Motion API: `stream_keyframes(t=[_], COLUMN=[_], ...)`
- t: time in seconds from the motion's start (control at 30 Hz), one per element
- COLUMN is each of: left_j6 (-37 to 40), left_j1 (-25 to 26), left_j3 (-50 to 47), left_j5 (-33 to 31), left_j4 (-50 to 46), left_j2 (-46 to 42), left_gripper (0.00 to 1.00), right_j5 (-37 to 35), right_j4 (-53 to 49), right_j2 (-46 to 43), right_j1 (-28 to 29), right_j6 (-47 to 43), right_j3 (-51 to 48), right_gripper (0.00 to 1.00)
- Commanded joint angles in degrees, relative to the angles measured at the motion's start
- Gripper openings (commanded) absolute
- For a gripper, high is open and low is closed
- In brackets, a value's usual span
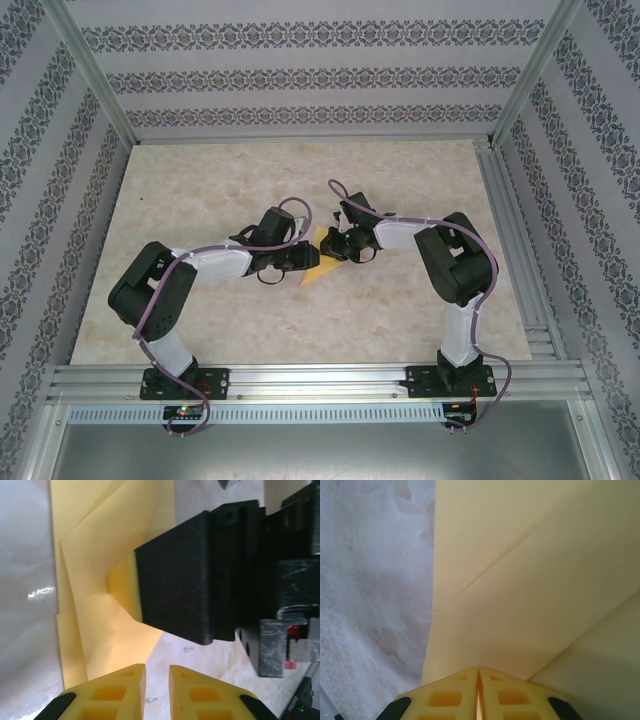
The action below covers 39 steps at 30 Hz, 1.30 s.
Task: Fold a paper plane with a square sheet of paper (pick it up from the middle)
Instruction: Fourth fold the wing at the center of the table.
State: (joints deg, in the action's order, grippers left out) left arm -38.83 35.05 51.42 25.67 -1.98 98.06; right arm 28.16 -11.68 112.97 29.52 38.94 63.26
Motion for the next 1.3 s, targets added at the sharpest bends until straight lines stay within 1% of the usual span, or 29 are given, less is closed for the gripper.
stream_keyframes(t=[0.0, 0.23, 0.47, 0.67, 0.87, 1.13, 1.27], left_j6=[0.9, 1.4, 1.5, 1.0, 0.8, 0.4, 0.8], left_j1=[1.5, 1.9, 1.9, 1.9, 1.8, 1.6, 1.7], left_j3=[1.6, 2.6, 2.4, 1.0, -0.8, -3.5, -3.0], left_j5=[1.7, -1.6, -4.4, -4.6, -5.9, -6.8, -4.4], left_j4=[-2.9, -7.6, -10.5, -10.0, -10.1, -10.3, -9.3], left_j2=[1.7, 4.8, 5.3, 5.2, 4.9, 3.9, 1.5], left_gripper=[0.2, 0.19, 0.19, 0.17, 0.13, 0.11, 0.13], right_j5=[-5.6, -7.5, -8.6, -8.6, -8.7, -8.7, -8.8], right_j4=[-3.6, -5.3, -6.5, -6.6, -6.8, -7.5, -7.5], right_j2=[4.5, 5.5, 5.9, 6.1, 6.6, 7.1, 7.0], right_j1=[0.3, 0.2, 0.1, 0.1, 0.1, 0.1, 0.1], right_j6=[0.2, 1.2, 1.4, 1.3, 1.2, 1.0, 0.9], right_j3=[-1.4, -1.0, -0.5, -0.4, -0.4, -0.2, -0.2], right_gripper=[0.11, 0.11, 0.11, 0.1, 0.1, 0.1, 0.1])
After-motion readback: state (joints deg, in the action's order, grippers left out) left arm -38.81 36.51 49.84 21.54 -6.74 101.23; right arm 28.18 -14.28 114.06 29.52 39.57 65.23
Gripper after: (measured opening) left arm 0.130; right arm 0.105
